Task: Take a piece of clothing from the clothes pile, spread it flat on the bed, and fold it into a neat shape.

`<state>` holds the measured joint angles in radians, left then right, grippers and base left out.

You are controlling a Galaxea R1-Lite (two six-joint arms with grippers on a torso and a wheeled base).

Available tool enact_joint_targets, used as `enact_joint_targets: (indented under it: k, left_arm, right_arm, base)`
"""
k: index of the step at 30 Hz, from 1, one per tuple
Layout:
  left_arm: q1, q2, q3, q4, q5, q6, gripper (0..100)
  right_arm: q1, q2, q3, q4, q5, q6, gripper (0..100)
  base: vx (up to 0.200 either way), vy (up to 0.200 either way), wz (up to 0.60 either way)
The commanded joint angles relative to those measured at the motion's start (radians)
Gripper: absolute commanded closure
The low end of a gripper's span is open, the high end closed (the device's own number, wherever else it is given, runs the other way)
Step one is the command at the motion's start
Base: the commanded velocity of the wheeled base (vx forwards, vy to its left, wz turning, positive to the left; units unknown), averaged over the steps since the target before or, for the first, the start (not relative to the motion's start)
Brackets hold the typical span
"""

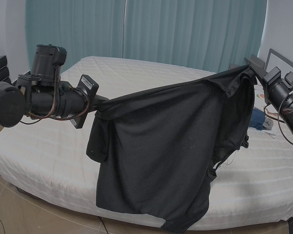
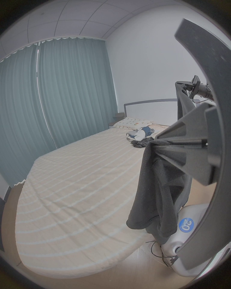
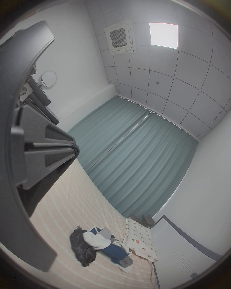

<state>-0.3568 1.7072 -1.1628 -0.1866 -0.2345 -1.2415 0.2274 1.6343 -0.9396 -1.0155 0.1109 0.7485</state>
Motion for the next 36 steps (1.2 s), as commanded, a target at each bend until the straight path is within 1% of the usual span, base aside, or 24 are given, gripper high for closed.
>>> enact_joint_targets:
  k: [1,3,4,5,6,11,13,16,17,19,22,24,25,26,30,31,32,34,36]
  left_arm:
    - [0.019,0.186,-0.112,0.003,-0.002,-0.004,100]
    - [0.022,0.224,-0.144,0.004,-0.002,-0.004,100]
    - [0.022,0.224,-0.144,0.004,-0.002,-0.004,100]
    - [0.024,0.258,-0.173,0.007,-0.002,-0.006,100]
    - [0.024,0.258,-0.173,0.007,-0.002,-0.006,100]
    - [0.038,0.359,-0.262,0.009,0.0,-0.009,100]
    - [0.042,0.397,-0.291,0.009,0.0,-0.009,100]
    - [0.044,0.431,-0.314,0.006,0.0,-0.009,100]
    - [0.047,0.459,-0.33,-0.001,0.001,-0.009,100]
    - [0.048,0.497,-0.356,-0.002,0.003,-0.007,100]
    - [0.05,0.549,-0.394,-0.002,0.011,-0.007,100]
    - [0.05,0.549,-0.394,-0.002,0.011,-0.007,100]
    - [0.053,0.585,-0.426,-0.002,0.011,-0.007,100]
    - [0.056,0.595,-0.433,-0.005,0.011,-0.01,100]
    - [0.05,0.646,-0.457,-0.02,0.02,-0.018,100]
    - [0.048,0.657,-0.46,-0.027,0.026,-0.024,100]
    - [0.048,0.678,-0.472,-0.042,0.038,-0.036,0]
    - [0.048,0.7,-0.483,-0.059,0.047,-0.046,0]
    - [0.048,0.755,-0.517,-0.109,0.112,-0.055,0]
  right_arm:
    - [-0.022,0.22,-0.131,-0.06,-0.005,-0.011,100]
    - [-0.023,0.254,-0.186,-0.057,-0.003,-0.012,100]
    - [-0.023,0.254,-0.186,-0.057,-0.003,-0.012,100]
    - [-0.023,0.285,-0.234,-0.049,-0.003,-0.02,100]
    - [-0.023,0.285,-0.234,-0.049,-0.003,-0.02,100]
    - [-0.019,0.392,-0.383,-0.038,-0.005,-0.086,100]
    - [-0.016,0.43,-0.453,0.008,-0.005,-0.124,100]
    - [-0.01,0.475,-0.478,0.041,-0.008,-0.146,100]
    - [-0.008,0.523,-0.481,0.038,-0.01,-0.159,100]
    - [-0.007,0.584,-0.485,0.022,-0.031,-0.182,100]
    - [-0.007,0.659,-0.499,-0.015,-0.079,-0.187,100]
    - [-0.007,0.659,-0.499,-0.015,-0.079,-0.187,100]
    - [-0.01,0.714,-0.53,-0.028,-0.126,-0.189,100]
    - [-0.011,0.728,-0.538,-0.028,-0.138,-0.187,100]
    - [-0.01,0.776,-0.539,-0.028,-0.154,-0.187,100]
    - [-0.01,0.786,-0.539,-0.029,-0.154,-0.186,0]
    - [-0.008,0.808,-0.544,-0.029,-0.154,-0.182,0]
    - [-0.008,0.828,-0.544,-0.029,-0.154,-0.181,0]
    - [-0.007,0.889,-0.556,-0.035,-0.155,-0.179,0]
  base:
    - [0.2,0.0,0.0]
    - [0.2,0.0,0.0]
    - [0.2,0.0,0.0]
    - [0.2,0.0,0.0]
    - [0.2,0.0,0.0]
    - [0.0,0.0,0.0]
    - [0.0,0.0,0.0]
    - [0.0,0.0,0.0]
    - [0.0,0.0,0.0]
    - [0.0,0.0,0.0]
    - [0.0,0.0,0.0]
    - [0.0,0.0,0.0]
    - [0.0,0.0,0.0]
    - [0.0,0.0,0.0]
    - [0.0,0.0,0.0]
    - [0.0,0.0,0.0]
    - [0.0,0.0,0.0]
    - [0.0,0.0,0.0]
    - [0.0,0.0,0.0]
